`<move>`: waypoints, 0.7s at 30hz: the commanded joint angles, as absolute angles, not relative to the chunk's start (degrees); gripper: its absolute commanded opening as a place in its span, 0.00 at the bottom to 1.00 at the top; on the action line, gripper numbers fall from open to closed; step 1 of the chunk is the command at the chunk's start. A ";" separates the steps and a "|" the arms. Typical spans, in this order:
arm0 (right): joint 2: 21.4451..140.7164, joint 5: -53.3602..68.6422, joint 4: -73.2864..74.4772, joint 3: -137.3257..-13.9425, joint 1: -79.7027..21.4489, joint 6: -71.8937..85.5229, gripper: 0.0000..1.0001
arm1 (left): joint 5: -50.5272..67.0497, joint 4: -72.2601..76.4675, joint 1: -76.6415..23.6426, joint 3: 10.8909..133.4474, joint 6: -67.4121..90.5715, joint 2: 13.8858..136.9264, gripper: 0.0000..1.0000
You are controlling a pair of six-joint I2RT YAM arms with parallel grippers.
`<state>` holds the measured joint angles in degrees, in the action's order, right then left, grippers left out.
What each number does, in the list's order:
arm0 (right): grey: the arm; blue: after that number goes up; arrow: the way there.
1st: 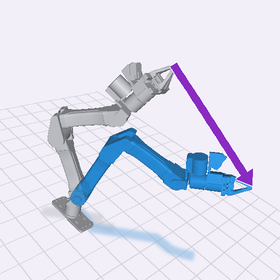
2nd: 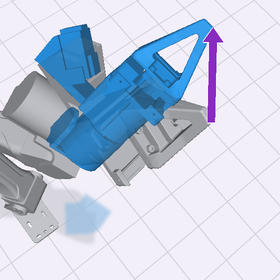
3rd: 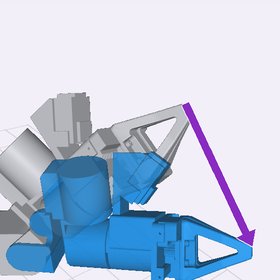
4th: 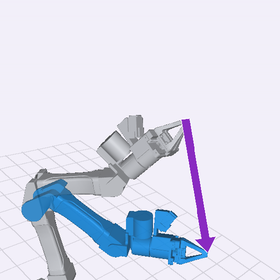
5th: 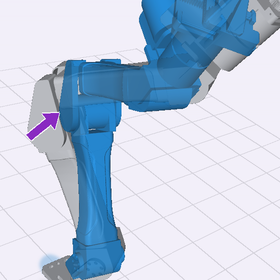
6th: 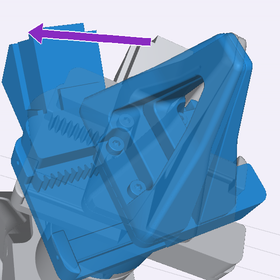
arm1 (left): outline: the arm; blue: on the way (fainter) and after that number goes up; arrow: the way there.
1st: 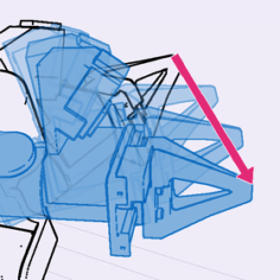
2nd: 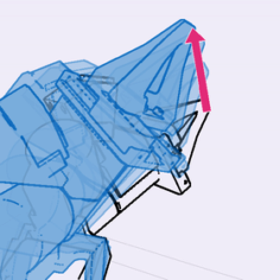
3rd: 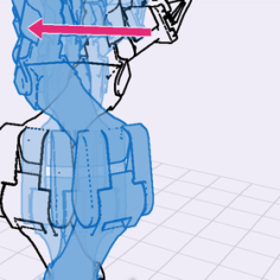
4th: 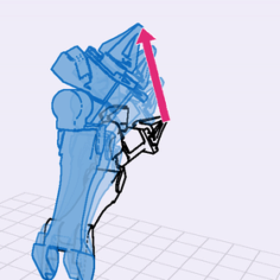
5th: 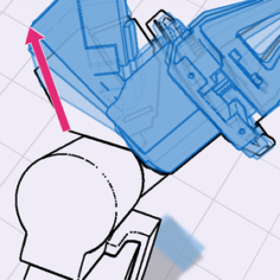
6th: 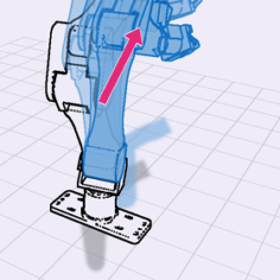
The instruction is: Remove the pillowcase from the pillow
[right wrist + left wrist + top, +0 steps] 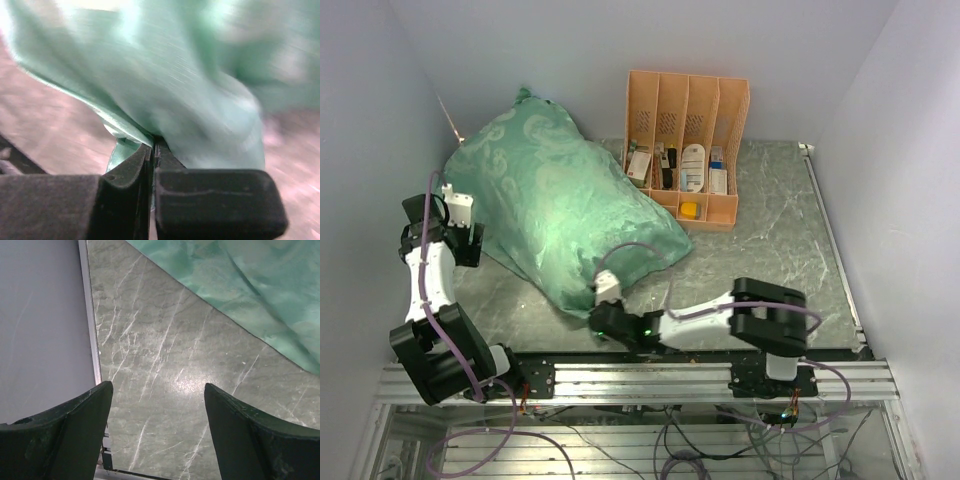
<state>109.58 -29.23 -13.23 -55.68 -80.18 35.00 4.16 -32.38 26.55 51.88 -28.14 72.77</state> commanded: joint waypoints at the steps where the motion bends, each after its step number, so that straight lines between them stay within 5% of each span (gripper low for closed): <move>1: 98.93 -35.88 -8.50 -44.28 -78.68 44.87 0.00 | 5.81 -32.36 27.12 50.53 -31.36 71.09 0.84; 12: 58.30 -54.56 21.55 -23.60 -78.22 75.35 0.00 | 11.25 -32.87 26.52 44.64 -40.92 66.08 0.96; 21: 54.24 -60.41 48.04 -29.25 -78.48 94.36 0.00 | 6.95 -27.41 25.42 39.93 -46.90 65.31 0.98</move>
<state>52.90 -51.37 28.80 -25.39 -78.50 81.78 8.58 -31.55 26.02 41.78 -42.74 65.56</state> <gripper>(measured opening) 0.009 0.967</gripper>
